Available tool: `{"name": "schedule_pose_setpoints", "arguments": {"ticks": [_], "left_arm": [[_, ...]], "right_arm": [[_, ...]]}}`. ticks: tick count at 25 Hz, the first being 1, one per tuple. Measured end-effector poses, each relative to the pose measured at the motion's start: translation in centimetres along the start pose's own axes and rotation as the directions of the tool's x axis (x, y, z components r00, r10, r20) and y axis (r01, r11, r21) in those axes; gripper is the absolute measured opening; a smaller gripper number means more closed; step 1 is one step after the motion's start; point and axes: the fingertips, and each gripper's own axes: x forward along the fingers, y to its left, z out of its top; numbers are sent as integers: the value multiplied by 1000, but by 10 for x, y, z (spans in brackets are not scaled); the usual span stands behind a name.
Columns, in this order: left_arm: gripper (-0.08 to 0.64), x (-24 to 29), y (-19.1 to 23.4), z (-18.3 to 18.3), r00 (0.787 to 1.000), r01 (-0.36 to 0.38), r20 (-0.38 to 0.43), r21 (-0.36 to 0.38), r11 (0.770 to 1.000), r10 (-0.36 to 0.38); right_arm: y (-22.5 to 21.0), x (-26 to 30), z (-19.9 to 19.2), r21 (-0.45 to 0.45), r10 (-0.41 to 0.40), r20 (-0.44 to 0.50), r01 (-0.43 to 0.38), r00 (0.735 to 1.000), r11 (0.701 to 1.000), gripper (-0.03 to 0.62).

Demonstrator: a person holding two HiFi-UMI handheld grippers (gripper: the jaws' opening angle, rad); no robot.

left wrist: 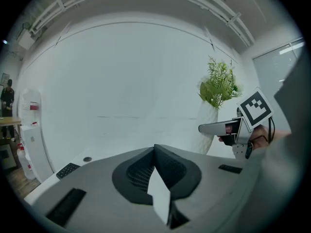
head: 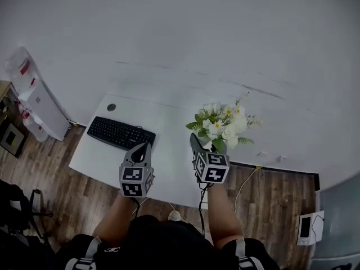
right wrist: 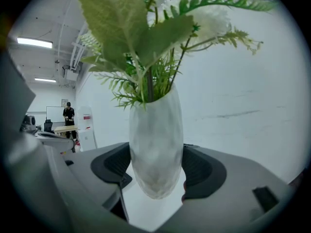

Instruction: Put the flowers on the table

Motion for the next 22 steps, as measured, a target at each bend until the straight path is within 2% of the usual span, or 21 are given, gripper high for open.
{"name": "schedule_pose_setpoints", "arguments": {"ticks": [10, 22], "left_arm": [[2, 56, 22, 25, 999, 29, 14, 69, 997, -30], [2, 103, 62, 17, 1000, 6, -16, 69, 998, -5]], "right_arm": [[-14, 71, -1, 17, -35, -18, 36, 999, 999, 341], [-26, 164, -22, -1, -53, -34, 53, 998, 999, 341]]}}
